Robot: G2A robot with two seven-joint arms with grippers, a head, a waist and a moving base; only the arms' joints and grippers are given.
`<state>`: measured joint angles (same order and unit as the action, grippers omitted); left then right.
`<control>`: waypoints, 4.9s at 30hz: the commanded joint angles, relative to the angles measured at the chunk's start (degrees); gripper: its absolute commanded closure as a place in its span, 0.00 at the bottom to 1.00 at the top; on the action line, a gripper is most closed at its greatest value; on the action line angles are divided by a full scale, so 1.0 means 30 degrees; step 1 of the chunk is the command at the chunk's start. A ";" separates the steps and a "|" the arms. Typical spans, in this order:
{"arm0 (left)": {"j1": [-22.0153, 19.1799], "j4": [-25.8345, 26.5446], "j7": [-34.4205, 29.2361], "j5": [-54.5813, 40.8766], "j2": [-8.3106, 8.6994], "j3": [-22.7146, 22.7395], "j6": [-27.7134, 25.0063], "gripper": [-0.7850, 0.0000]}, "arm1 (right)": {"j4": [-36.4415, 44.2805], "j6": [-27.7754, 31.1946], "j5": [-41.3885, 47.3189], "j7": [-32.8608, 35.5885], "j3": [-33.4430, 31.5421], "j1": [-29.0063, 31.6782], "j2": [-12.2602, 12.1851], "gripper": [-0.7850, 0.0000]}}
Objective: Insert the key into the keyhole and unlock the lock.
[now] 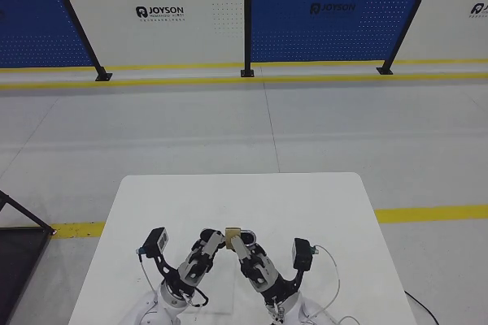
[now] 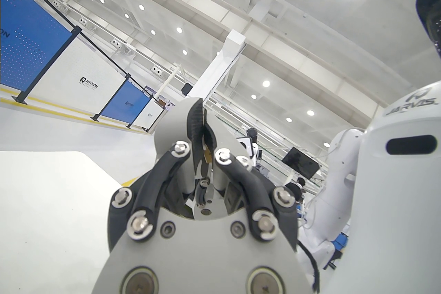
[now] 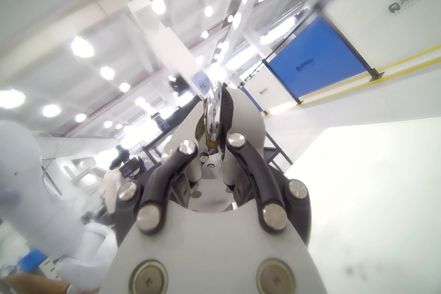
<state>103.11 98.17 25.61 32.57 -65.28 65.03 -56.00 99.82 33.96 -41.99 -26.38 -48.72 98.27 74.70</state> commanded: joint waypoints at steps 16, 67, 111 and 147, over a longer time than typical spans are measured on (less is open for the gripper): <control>0.0430 -0.0296 -0.0238 0.0406 -0.0114 0.0695 -0.0668 0.53 | 0.0321 0.0477 0.0317 -0.0049 -0.0603 0.0352 -0.0111 1.00; 0.0295 -0.0518 0.1845 0.6152 -0.0471 0.1350 -0.0184 1.00 | 0.0854 0.0352 0.1491 0.2406 -0.0979 0.0554 -0.0286 1.00; 0.0126 -0.1330 1.1802 1.9421 -0.0360 0.1187 0.9335 1.00 | 0.1331 -0.0040 0.2371 0.3656 -0.1160 0.0857 -0.0434 1.00; 0.5814 0.0894 0.6983 0.9650 0.1305 0.9704 0.1389 0.00 | -0.3128 -0.6582 -0.2356 1.4585 0.0993 -0.4147 -0.0057 1.00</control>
<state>120.06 100.67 46.96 61.86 -61.37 93.74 -51.90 91.04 14.23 -47.79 15.26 -46.73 86.63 74.40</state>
